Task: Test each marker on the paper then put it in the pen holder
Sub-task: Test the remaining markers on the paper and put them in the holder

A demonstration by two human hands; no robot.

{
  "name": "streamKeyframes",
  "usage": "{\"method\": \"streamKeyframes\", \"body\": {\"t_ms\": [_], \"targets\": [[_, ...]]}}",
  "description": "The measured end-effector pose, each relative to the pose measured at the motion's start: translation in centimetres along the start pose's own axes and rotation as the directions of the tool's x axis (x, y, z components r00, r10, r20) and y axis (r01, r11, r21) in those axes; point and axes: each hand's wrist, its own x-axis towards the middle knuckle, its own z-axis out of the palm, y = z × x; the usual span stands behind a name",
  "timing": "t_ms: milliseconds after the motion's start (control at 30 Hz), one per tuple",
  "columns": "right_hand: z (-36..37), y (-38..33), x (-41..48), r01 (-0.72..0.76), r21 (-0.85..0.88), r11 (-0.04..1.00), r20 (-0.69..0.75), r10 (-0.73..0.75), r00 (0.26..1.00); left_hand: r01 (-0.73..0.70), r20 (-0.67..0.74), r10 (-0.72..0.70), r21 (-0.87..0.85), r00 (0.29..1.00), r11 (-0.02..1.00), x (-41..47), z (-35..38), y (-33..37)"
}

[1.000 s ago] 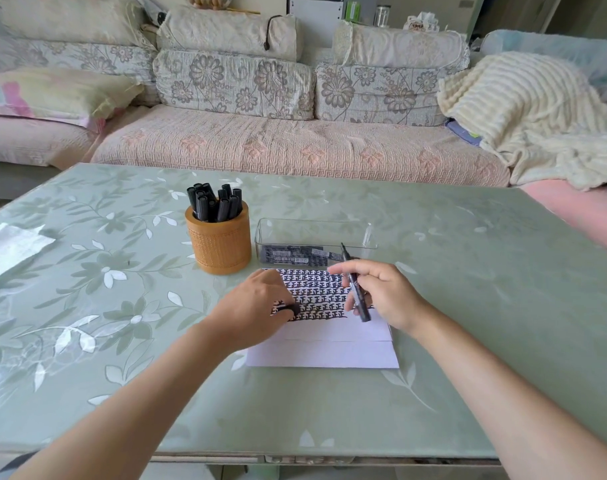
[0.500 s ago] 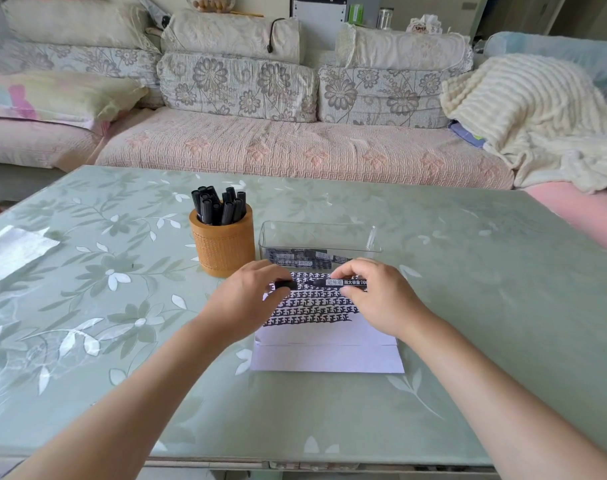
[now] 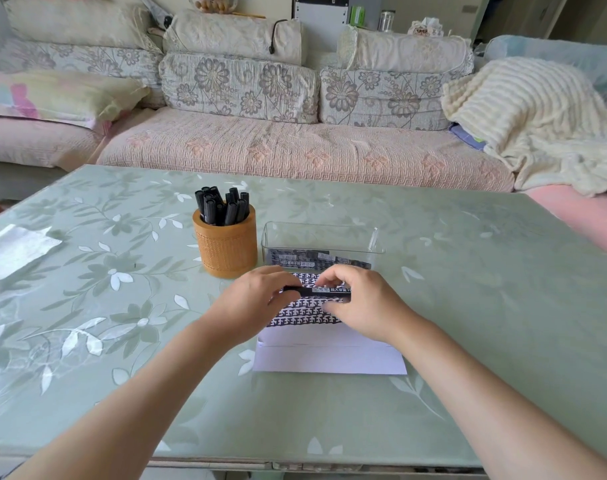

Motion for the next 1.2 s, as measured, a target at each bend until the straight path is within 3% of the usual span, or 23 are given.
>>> {"method": "streamKeyframes", "body": {"t_ms": [133,533,633,800,900,1000,1067,1200], "targets": [[0.2,-0.9,0.3,0.008,-0.087,0.996,-0.052,-0.013,0.999,-0.036,-0.004,0.036,0.014,0.999,0.999,-0.4,-0.3,0.0],[1.5,-3.2,1.7,0.052,-0.130,0.990,0.176,-0.029,0.984,-0.007,-0.054,0.007,-0.007,0.998,1.000,-1.3,-1.9,-1.4],[1.9,-4.0,2.5,0.091,-0.136,0.987,0.176,-0.066,0.982,0.023,-0.064,-0.024,-0.005,0.998,1.000,-1.2,-2.3,-1.9],[2.2,-5.3,4.1,0.066,-0.056,0.996,0.054,-0.062,0.997,0.050,-0.259,-0.048,0.001,0.965,0.999,-0.2,-3.7,-3.3],[1.6,-6.5,5.4,0.066,0.011,0.998,-0.104,-0.065,0.993,0.108,-0.461,-0.085,0.023,0.883,0.994,0.6,-5.4,-4.4],[1.3,-7.6,7.5,0.094,0.140,0.986,-0.267,-0.054,0.962,0.240,-0.582,-0.214,-0.033,0.784,0.970,1.4,-6.9,-5.6],[1.1,-8.2,9.3,0.087,0.256,0.963,-0.357,0.010,0.934,0.311,-0.566,-0.326,-0.125,0.757,0.942,1.8,-7.4,-6.5],[1.0,-9.7,12.7,0.103,0.411,0.906,-0.459,0.108,0.882,0.387,-0.388,-0.474,-0.285,0.790,0.877,2.4,-7.4,-7.9]]}}
